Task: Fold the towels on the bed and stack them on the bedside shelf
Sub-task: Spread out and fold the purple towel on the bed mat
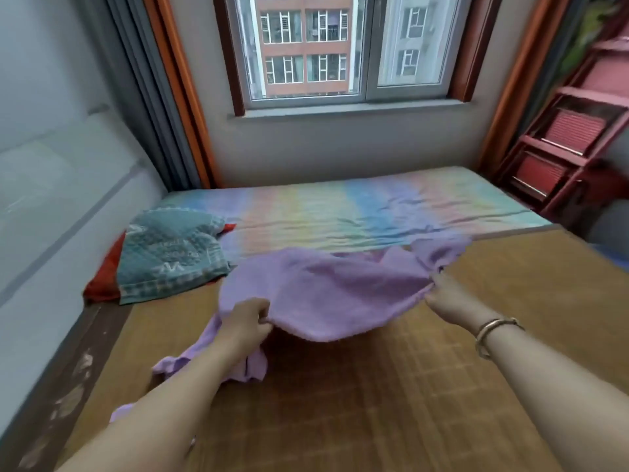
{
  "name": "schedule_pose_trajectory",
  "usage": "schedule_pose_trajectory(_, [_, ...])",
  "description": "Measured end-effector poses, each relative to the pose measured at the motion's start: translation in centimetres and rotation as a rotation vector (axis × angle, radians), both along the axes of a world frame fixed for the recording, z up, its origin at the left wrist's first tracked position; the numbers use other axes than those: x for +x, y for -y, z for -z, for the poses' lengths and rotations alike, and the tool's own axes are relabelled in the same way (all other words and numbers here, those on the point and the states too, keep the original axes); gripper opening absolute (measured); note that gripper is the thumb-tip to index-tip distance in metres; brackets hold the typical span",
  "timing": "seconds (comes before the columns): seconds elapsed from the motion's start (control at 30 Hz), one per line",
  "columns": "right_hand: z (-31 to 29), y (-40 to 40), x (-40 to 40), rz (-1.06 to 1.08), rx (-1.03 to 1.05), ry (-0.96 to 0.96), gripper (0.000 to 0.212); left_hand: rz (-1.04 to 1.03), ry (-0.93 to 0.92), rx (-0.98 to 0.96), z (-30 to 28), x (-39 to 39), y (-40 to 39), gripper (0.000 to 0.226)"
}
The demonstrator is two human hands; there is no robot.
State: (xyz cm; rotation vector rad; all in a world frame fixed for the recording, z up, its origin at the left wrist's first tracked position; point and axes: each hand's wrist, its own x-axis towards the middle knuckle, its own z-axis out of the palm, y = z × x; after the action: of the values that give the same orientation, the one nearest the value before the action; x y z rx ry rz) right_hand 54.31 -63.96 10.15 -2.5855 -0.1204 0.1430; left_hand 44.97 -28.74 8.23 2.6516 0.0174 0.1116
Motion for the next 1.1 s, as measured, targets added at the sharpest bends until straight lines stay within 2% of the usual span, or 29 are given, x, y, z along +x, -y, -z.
schedule_pose_trajectory(0.1, [9.9,4.0,-1.7,-0.132,0.029,-0.025,0.071,-0.004,-0.136,-0.078,9.3,-2.3,3.2,0.01])
schedule_pose_trajectory(0.2, [18.7,8.3,-3.3,-0.215,0.023,-0.115,0.063,-0.02,-0.246,-0.057,17.3,-5.6,6.1,0.019])
schedule_pose_trajectory(0.3, [26.9,13.4,-4.8,-0.127,-0.077,-0.305,0.058,-0.054,-0.302,-0.045,22.8,-9.3,8.6,0.019])
schedule_pose_trajectory(0.37, [28.9,15.2,-7.4,-0.08,-0.185,-0.419,0.067,-0.119,-0.369,-0.016,25.5,-11.6,10.2,0.025])
schedule_pose_trajectory(0.5, [29.8,16.8,-10.4,-0.094,-0.427,-0.494,0.057,-0.184,-0.485,-0.039,28.4,-15.1,13.1,0.021])
schedule_pose_trajectory(0.57, [29.6,16.6,-11.2,-0.052,-0.522,-0.413,0.052,-0.205,-0.505,-0.046,29.3,-16.1,14.0,0.018])
schedule_pose_trajectory(0.6, [29.7,16.3,-11.3,-0.039,-0.558,-0.339,0.049,-0.231,-0.506,0.019,29.8,-16.5,14.4,0.015])
schedule_pose_trajectory(0.7, [29.9,14.5,-10.8,-0.12,-0.563,-0.133,0.049,-0.418,-0.609,0.367,29.2,-16.6,16.0,0.021])
schedule_pose_trajectory(0.8, [31.5,12.1,-10.1,-0.291,-0.53,0.001,0.057,-0.543,-0.508,0.354,28.5,-14.8,17.2,0.029])
schedule_pose_trajectory(0.87, [32.3,11.6,-9.5,-0.334,-0.528,-0.044,0.058,-0.427,-0.4,0.322,28.9,-13.2,17.7,0.041])
schedule_pose_trajectory(0.9, [33.0,11.9,-9.3,-0.306,-0.528,-0.092,0.058,-0.335,-0.402,0.284,29.6,-12.5,18.3,0.051])
schedule_pose_trajectory(1.0, [34.0,14.6,-9.1,-0.162,-0.522,-0.212,0.06,-0.113,-0.55,0.182,31.6,-10.6,20.2,0.066])
schedule_pose_trajectory(1.1, [34.0,18.1,-10.8,-0.077,-0.504,-0.309,0.061,-0.065,-0.689,0.086,33.3,-10.7,22.1,0.068])
